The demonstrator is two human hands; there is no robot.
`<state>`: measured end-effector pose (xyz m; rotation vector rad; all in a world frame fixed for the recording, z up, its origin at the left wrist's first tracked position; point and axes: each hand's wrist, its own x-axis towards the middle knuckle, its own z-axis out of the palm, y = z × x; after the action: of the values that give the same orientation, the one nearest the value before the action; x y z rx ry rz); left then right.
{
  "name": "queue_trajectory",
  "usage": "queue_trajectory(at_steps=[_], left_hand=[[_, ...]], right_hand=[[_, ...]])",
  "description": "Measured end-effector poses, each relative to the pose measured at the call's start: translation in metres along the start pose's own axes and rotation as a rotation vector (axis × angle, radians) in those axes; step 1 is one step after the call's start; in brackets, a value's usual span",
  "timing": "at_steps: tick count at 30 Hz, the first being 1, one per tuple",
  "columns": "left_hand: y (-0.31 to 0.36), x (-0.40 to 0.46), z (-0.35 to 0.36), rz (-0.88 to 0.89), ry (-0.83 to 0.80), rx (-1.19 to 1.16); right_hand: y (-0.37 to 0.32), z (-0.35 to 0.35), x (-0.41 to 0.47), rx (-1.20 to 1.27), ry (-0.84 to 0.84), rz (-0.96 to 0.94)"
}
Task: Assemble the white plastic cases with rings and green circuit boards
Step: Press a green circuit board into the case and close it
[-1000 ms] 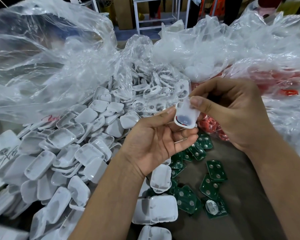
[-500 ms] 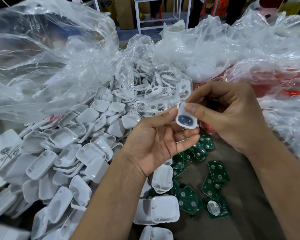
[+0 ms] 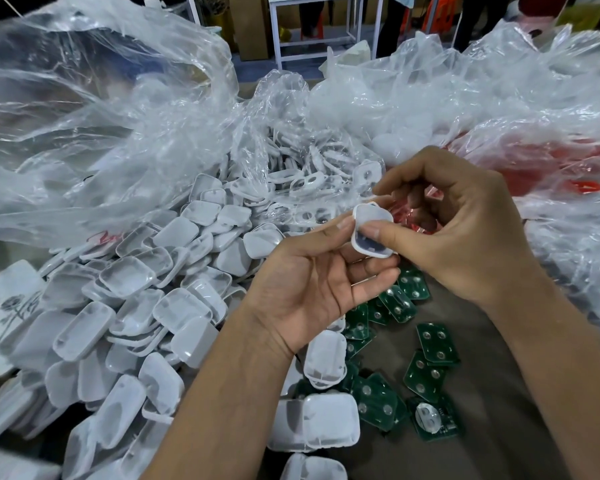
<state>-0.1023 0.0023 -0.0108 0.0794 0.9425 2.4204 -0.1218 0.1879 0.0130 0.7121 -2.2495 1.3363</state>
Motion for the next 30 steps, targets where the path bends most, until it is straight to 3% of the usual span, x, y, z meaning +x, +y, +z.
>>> queue_trajectory(at_steps=[11,30], left_hand=[[0.0008,0.001,-0.001,0.044,-0.025,-0.035],[0.0013,0.003,-0.002,0.059,0.013,-0.06]], right_hand=[[-0.0027,0.001,-0.0003,-0.194,-0.016,-0.123],[-0.0005,0.0034,-0.0006,-0.154,-0.037,-0.127]])
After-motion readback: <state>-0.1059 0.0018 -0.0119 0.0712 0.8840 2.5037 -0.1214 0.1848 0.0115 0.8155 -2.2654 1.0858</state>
